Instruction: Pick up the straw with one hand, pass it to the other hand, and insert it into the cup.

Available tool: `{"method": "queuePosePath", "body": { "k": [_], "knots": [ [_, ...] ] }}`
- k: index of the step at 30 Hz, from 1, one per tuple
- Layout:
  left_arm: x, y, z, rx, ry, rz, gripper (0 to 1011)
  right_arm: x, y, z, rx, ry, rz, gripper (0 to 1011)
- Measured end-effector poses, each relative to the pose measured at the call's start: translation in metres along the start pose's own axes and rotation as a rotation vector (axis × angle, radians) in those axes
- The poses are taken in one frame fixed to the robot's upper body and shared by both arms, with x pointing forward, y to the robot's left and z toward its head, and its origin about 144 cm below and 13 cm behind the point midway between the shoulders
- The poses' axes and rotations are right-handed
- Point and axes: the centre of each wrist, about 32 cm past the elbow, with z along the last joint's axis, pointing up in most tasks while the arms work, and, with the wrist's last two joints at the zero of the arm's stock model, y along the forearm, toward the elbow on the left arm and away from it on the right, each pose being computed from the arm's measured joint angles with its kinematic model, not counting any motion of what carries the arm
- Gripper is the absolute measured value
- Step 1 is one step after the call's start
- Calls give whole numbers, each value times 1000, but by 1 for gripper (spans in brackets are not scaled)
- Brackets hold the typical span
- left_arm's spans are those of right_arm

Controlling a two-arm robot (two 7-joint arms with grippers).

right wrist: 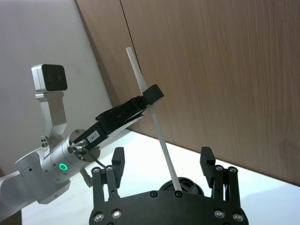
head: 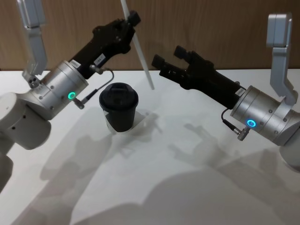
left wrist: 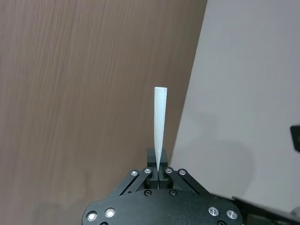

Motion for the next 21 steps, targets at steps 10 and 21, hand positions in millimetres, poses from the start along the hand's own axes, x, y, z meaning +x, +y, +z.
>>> {"method": "queuePosePath", "body": {
  "k": [10, 21],
  "knots": [
    [3, 11, 21, 48, -198, 12, 2, 0, 0, 0, 0, 0, 0, 1001],
    [2, 25, 42, 97, -356, 19, 3, 0, 0, 0, 0, 0, 0, 1001]
  ]
}}
